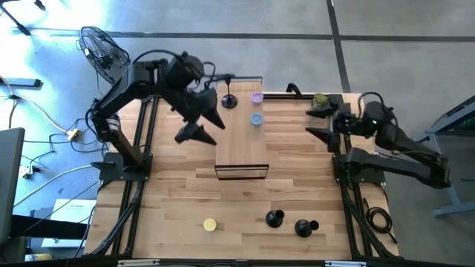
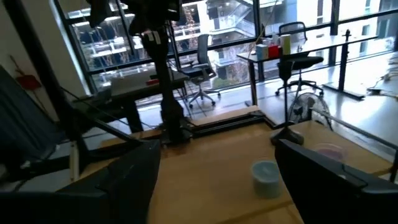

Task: Pick & Place candle stick holders
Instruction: Put the left black candle holder on the shelf

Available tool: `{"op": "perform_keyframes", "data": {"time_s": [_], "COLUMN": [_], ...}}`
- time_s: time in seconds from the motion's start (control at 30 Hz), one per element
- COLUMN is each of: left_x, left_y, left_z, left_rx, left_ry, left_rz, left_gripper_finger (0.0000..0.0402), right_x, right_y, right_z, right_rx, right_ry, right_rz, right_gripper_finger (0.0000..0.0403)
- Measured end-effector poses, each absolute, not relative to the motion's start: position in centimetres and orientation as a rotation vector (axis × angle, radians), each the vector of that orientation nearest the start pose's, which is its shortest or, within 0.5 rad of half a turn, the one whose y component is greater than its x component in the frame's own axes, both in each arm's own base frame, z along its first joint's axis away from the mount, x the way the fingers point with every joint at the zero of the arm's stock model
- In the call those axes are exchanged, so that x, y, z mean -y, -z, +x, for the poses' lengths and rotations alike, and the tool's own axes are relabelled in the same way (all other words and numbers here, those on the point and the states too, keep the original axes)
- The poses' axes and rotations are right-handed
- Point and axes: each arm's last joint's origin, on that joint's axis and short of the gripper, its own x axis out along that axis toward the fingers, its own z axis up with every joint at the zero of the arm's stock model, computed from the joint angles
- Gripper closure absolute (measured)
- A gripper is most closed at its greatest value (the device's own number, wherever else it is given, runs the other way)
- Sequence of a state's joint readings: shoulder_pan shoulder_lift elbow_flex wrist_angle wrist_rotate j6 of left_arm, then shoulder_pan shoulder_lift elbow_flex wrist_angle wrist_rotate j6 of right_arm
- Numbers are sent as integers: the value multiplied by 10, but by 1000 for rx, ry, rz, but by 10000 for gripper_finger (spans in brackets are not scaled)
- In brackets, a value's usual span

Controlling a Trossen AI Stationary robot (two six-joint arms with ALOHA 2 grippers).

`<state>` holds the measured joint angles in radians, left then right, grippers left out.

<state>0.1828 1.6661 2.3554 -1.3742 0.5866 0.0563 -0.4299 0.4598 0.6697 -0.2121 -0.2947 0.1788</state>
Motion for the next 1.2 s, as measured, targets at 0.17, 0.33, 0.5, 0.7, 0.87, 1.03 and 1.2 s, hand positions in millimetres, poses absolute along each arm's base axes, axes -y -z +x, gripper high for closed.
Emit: {"op": "perform_keyframes", "data": {"time_s": [0.17,0.33,0.5,0.7,0.87,1.03,1.2], "left_x": [-6,20,46,73,94,105,110], "left_y": [-512,-516,-519,-518,-507,-492,-472], "left_z": [271,274,278,287,304,324,342], "left_rx": [-623,-594,-545,-454,-338,-224,-156], "left_ry": [389,363,277,112,-27,-82,-77], "left_rz": [-150,-131,-143,-204,-253,-335,-421], "left_gripper_finger": [92,92,92,92,92,92,92], "right_x": [23,12,3,-7,-13,-17,-24], "right_y": [-331,-327,-322,-313,-298,-289,-284], "right_z": [84,78,79,80,76,72,68], "right_rx": [25,-10,-88,-209,-372,-476,-545], "right_ry": [67,-28,-135,-251,-284,-313,-400], "right_rz": [240,298,356,364,339,276,268], "right_gripper_finger": [91,91,91,91,91,91,91]}}
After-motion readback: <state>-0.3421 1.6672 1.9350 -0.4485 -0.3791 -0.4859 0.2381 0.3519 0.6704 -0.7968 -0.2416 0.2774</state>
